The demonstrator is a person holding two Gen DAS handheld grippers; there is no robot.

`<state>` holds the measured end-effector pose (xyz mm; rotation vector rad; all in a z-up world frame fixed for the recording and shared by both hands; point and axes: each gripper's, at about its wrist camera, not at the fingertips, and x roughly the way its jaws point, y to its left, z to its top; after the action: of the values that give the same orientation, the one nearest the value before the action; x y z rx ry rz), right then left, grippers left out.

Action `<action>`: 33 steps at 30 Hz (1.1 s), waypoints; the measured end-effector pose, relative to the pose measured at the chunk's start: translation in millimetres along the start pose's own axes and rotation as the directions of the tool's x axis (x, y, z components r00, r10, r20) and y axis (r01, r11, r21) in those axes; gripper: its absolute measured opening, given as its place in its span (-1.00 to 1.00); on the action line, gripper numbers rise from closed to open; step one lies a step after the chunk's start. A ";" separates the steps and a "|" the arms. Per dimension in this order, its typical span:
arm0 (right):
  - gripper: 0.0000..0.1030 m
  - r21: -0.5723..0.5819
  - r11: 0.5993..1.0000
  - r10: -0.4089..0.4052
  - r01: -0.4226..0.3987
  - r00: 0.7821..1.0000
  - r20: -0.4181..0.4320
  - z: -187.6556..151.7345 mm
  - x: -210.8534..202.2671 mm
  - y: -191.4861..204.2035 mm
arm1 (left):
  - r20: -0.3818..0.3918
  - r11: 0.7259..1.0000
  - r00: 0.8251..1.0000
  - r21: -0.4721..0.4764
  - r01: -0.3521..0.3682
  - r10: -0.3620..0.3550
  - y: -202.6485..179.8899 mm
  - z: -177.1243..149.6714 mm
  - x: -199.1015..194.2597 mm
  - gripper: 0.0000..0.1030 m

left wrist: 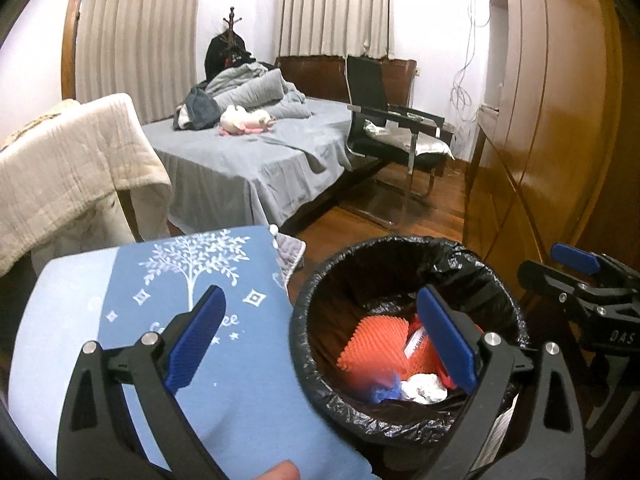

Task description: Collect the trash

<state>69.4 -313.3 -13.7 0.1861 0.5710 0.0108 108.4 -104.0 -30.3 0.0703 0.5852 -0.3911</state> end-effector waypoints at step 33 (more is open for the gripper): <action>0.88 -0.076 0.997 0.035 -0.031 0.998 0.051 8.1 -31.6 29.9 | 0.100 0.999 0.994 -0.009 -0.045 0.046 5.0 8.4 -55.5 0.83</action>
<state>48.4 -287.3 15.3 0.1223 0.5145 0.0588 72.4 -82.0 7.1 0.0573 0.4848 -0.3463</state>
